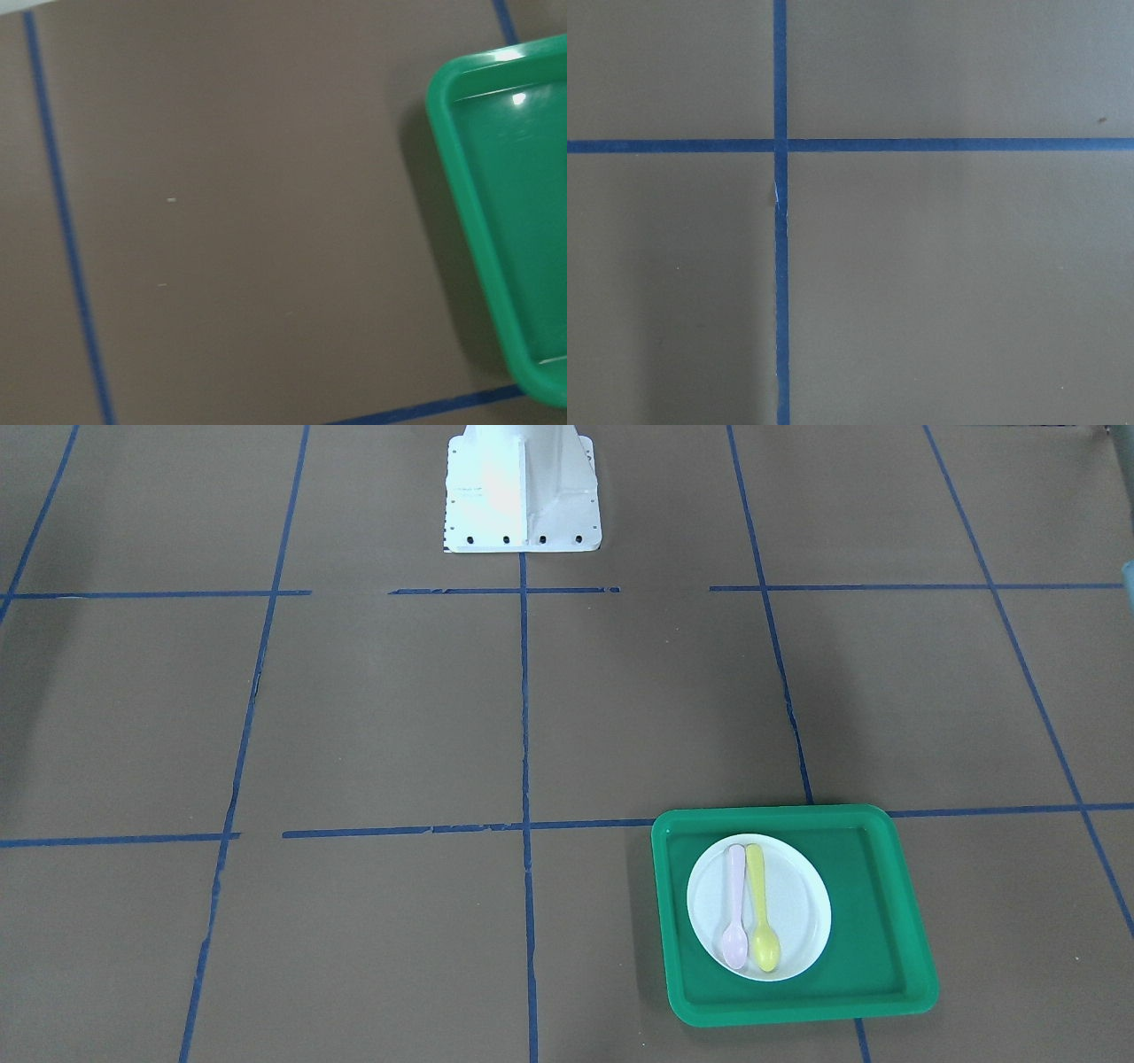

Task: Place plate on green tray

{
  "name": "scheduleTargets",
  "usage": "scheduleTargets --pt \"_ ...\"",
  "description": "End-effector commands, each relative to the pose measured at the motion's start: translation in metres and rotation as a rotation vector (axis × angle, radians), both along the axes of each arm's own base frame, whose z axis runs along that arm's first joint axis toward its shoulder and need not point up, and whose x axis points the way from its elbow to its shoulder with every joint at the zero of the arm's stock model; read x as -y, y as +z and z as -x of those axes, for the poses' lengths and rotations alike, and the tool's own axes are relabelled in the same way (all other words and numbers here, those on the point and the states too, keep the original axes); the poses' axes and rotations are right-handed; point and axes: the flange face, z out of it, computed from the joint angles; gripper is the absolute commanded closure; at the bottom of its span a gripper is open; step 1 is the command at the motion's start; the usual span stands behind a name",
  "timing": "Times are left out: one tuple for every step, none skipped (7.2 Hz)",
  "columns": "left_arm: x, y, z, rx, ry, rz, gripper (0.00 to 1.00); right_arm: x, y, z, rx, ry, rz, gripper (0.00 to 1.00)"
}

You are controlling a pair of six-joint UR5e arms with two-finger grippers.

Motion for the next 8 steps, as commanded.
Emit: scheduleTargets --pt "-0.038 0.018 0.062 0.006 0.064 0.084 0.00 0.000 0.000 0.000 0.000 0.000 0.000 0.00" --pt "-0.065 0.020 0.057 -0.029 0.019 0.114 0.00 0.000 0.000 0.000 0.000 0.000 0.000 0.00" --pt "-0.083 0.016 0.053 -0.076 0.002 0.122 0.00 0.000 0.000 0.000 0.000 0.000 0.000 0.00" --pt "-0.088 0.024 0.051 -0.077 0.013 0.128 0.00 0.000 0.000 0.000 0.001 0.000 0.000 0.00" --pt "-0.088 0.022 0.051 -0.073 0.012 0.126 0.00 0.000 0.000 0.000 0.000 0.000 0.000 0.00" --pt "-0.096 0.032 0.051 -0.075 0.012 0.145 0.00 0.000 0.000 0.000 0.000 0.000 0.000 0.00" --pt "-0.100 0.036 0.050 -0.076 0.015 0.149 0.00 0.000 0.000 0.000 0.001 0.000 0.000 0.00" --pt "-0.101 0.024 0.050 -0.071 0.014 0.093 0.00 0.000 0.000 0.000 0.000 0.000 0.000 0.00"
